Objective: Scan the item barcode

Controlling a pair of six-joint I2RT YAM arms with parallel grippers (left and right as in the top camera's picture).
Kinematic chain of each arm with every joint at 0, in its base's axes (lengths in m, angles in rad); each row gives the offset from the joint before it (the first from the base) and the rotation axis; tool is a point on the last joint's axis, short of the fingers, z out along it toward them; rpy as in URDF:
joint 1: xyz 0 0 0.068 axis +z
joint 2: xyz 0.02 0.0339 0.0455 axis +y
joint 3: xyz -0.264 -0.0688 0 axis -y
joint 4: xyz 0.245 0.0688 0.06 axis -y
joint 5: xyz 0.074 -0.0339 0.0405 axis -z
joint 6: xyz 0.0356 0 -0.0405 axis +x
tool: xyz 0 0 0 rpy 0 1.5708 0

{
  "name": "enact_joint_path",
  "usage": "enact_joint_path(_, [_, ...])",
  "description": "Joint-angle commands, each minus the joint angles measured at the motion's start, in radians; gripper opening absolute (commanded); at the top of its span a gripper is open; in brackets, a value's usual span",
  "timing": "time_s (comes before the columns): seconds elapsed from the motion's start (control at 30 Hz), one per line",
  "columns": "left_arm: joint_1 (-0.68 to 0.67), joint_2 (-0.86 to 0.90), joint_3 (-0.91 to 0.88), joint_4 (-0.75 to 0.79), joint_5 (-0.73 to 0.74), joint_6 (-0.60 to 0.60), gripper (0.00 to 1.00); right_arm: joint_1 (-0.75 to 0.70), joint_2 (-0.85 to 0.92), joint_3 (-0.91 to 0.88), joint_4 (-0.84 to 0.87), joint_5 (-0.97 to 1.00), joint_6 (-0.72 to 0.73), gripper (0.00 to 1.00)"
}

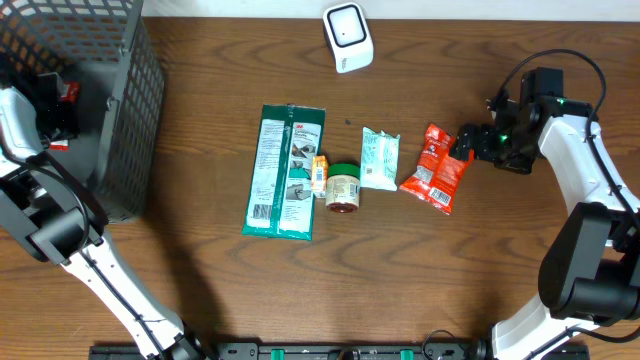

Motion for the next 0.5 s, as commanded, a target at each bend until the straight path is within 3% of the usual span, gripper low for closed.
enact_joint_path(0.0, [-0.005, 0.05, -0.021, -0.056, 0.122, -0.006, 0.3, -0.002, -0.008, 0.009, -0.001, 0.0, -0.004, 0.99])
enact_joint_path(0.2, [-0.008, 0.033, -0.019, -0.096, 0.175, -0.049, 0.31, -0.002, -0.008, 0.009, -0.001, 0.0, -0.004, 0.99])
enact_joint_path(0.47, [-0.011, -0.051, -0.009, -0.089, 0.175, -0.066, 0.5, -0.002, -0.008, 0.009, -0.001, 0.0, -0.004, 0.99])
